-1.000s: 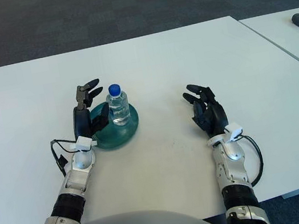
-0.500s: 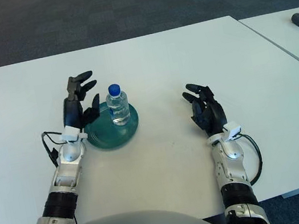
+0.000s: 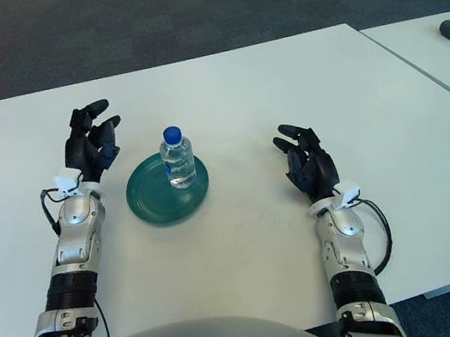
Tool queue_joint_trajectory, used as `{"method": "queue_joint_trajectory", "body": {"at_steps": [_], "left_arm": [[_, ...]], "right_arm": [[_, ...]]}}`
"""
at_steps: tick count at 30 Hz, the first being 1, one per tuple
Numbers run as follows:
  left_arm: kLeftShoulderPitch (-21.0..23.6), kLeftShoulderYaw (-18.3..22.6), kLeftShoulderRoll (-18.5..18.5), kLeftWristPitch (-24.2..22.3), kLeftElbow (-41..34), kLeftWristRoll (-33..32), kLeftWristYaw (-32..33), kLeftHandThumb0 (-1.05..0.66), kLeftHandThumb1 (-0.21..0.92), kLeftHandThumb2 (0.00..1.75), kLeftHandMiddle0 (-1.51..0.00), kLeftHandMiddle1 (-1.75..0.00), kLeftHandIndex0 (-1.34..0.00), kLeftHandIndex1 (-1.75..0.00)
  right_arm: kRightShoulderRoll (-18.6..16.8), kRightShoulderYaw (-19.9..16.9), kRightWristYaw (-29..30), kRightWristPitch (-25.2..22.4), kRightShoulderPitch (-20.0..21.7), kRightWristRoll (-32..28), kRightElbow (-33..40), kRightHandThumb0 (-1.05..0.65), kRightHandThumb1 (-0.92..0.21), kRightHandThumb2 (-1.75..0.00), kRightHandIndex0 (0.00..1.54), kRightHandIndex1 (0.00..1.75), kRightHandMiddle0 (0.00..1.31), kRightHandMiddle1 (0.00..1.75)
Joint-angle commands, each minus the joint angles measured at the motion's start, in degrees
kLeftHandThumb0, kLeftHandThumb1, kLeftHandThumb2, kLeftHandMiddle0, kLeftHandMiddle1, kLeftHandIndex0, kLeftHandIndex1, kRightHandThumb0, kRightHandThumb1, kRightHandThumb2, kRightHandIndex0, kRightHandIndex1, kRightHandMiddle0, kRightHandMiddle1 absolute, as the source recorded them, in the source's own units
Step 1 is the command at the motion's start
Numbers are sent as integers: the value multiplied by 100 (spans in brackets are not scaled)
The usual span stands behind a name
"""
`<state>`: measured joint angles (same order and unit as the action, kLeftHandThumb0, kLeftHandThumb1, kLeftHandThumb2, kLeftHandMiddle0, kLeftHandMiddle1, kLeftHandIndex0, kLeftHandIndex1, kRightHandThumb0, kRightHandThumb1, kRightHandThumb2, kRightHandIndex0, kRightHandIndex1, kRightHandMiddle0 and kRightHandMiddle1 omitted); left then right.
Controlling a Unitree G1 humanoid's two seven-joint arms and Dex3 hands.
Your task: Put the bottle into the plate.
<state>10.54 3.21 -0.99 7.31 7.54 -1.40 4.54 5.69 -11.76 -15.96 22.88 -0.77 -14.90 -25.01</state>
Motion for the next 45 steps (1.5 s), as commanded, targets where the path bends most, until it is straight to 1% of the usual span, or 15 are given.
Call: {"method": "queue_joint_trajectory", "body": {"at_steps": [1,7,11,15,20,23,29,34,40,45], "left_arm": [[-81,138,135,-585,-268,-144,171,-71,92,65,-48,-71,-24,-102],[-111,310,228,-1157,-490,-158,369,-69,92,66,-48,-83,-26,-104],[-185,395,268,-1297,-517,-164,421,-69,92,66,-48,-85,-28,-106],[-411,401,382,-1172,-359,-110,484,-68,92,65,-47,-92,-29,-107],[-805,251,637,-825,-99,48,640,-68,92,64,-47,-96,-30,-109],[-917,187,770,-637,108,136,749,-69,92,64,-46,-97,-30,-109],[-875,124,968,-439,449,219,979,-71,92,66,-47,-94,-30,-111],[-953,7,1197,-446,499,138,1141,-68,92,66,-50,-92,-29,-112],[-958,-96,1295,-491,594,79,1318,-66,92,68,-52,-91,-29,-114],[-906,-158,1325,-424,748,26,1411,-65,92,71,-53,-90,-28,-115]], "right_arm": [[-242,65,15,-506,-447,27,-872,-68,-92,-60,39,60,8,98],[-208,30,-16,-509,-396,12,-934,-68,-92,-60,39,60,8,98],[-183,5,-39,-509,-360,1,-979,-68,-92,-60,39,60,8,98],[-112,-48,-91,-530,-291,-37,-1054,-68,-92,-60,39,60,8,98],[-31,-109,-160,-555,-218,-80,-1131,-68,-92,-60,39,60,8,98],[15,-149,-201,-572,-173,-101,-1178,-68,-92,-60,39,60,8,98],[105,-234,-288,-596,-64,-136,-1306,-68,-92,-60,39,60,8,98],[205,-288,-358,-625,36,-192,-1420,-68,-92,-60,39,60,8,98],[313,-350,-433,-655,167,-239,-1572,-68,-92,-60,39,60,8,98],[395,-410,-500,-668,287,-266,-1719,-68,-92,-60,39,60,8,98]]}}
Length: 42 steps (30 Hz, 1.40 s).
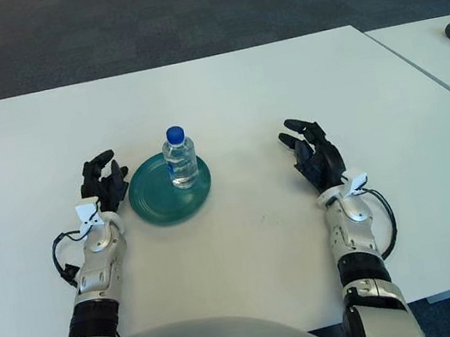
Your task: Put the bottle into the plate.
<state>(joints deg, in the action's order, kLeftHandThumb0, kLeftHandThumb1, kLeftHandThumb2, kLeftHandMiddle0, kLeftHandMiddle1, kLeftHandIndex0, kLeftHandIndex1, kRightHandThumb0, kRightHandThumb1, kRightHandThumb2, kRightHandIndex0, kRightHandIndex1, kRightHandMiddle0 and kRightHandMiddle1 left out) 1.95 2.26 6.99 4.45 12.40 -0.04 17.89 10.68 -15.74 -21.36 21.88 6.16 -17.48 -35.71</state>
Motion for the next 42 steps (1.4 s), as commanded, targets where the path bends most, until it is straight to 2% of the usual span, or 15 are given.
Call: {"method": "queue_joint_trajectory", "body": {"at_steps": [1,3,5,7,15,20,39,42], "left_arm": [[-39,-76,542,-113,295,-120,99,-65,92,71,-53,-89,-28,-115],[-22,-100,565,-70,350,-142,137,-64,92,71,-53,-89,-28,-115],[11,-114,615,-14,434,-184,188,-63,92,69,-53,-88,-28,-115],[44,-133,647,40,520,-212,235,-62,92,69,-53,-87,-28,-115],[204,-215,772,172,716,-284,560,-58,92,62,-52,-83,-28,-115],[243,-330,761,136,710,-251,702,-57,92,59,-53,-84,-29,-116],[314,-452,741,118,811,-394,732,-62,92,66,-54,-89,-26,-119],[311,-472,738,141,810,-412,730,-62,92,66,-54,-89,-27,-120]], "right_arm": [[-87,-26,26,-572,-382,-11,-677,-68,-92,-60,39,60,8,98],[-64,-49,2,-575,-345,-14,-724,-68,-92,-60,39,60,8,98],[-410,-23,87,-562,-673,-211,45,-64,-92,-61,40,55,8,93],[-550,-13,151,-631,-834,-322,475,-61,-92,-63,41,52,8,90],[-461,-36,352,-1125,-858,-315,913,-60,-92,-64,46,50,6,86],[-429,-46,431,-1198,-832,-266,956,-59,-92,-63,48,50,7,85],[-363,-186,441,-1357,-607,-324,819,-64,-92,-64,50,51,11,85],[-446,-145,416,-1324,-771,-323,999,-62,-92,-63,49,50,11,85]]}}
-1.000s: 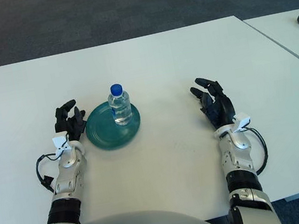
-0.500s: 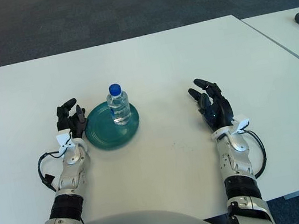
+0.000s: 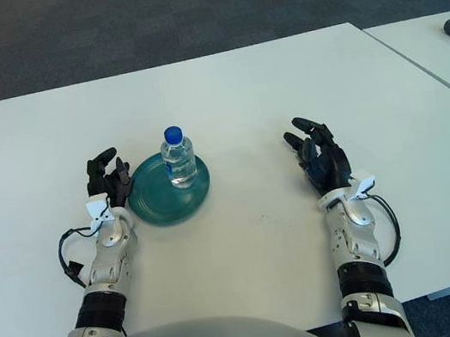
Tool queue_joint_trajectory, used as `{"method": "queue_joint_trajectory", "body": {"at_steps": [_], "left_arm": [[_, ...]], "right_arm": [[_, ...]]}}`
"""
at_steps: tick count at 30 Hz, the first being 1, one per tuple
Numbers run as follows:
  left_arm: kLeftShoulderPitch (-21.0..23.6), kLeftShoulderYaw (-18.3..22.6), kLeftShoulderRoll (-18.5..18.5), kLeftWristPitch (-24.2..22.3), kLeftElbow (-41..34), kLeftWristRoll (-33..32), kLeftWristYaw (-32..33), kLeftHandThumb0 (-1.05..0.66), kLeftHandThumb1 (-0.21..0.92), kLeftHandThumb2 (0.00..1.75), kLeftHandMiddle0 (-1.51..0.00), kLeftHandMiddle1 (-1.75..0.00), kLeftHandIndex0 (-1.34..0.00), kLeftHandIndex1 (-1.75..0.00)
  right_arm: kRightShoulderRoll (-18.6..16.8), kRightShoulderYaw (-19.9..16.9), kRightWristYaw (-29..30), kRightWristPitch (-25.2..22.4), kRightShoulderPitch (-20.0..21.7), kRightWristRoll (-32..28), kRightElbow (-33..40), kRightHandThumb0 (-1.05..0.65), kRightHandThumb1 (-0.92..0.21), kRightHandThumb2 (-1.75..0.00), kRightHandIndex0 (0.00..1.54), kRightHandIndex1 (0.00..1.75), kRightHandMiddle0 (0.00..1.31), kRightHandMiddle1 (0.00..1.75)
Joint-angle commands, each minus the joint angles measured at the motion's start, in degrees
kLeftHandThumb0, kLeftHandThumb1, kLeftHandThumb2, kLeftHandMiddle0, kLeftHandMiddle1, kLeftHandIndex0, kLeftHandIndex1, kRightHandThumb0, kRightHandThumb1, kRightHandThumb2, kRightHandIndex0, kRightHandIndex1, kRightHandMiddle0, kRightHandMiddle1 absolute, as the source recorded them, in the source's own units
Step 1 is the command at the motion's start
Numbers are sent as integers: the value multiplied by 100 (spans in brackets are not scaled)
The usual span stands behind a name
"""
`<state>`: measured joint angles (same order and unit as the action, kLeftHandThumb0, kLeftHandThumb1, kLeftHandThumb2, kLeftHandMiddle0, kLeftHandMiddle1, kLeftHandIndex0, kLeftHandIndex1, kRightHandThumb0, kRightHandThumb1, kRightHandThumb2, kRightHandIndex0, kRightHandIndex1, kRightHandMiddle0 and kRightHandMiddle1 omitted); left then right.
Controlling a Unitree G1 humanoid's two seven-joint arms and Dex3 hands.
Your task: Put the bottle into the plate.
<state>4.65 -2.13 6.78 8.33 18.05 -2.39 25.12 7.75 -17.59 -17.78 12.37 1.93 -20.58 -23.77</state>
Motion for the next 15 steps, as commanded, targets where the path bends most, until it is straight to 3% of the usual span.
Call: {"method": "queue_joint_trajectory", "body": {"at_steps": [1,9,15], "left_arm": [[48,-40,760,-242,247,-183,11,-62,92,67,-54,-90,-27,-120],[46,-115,748,-206,255,-157,70,-63,92,69,-57,-86,-35,-119],[-20,-222,701,-233,181,-62,131,-61,92,70,-58,-83,-38,-118]], "right_arm": [[-128,30,35,-358,-303,-9,-288,-61,-92,-62,49,50,11,84],[-39,-62,-108,-495,-140,-170,-478,-59,-92,-60,47,49,9,83],[-68,-126,-282,-260,-140,-187,-655,-57,-92,-61,46,49,9,82]]}}
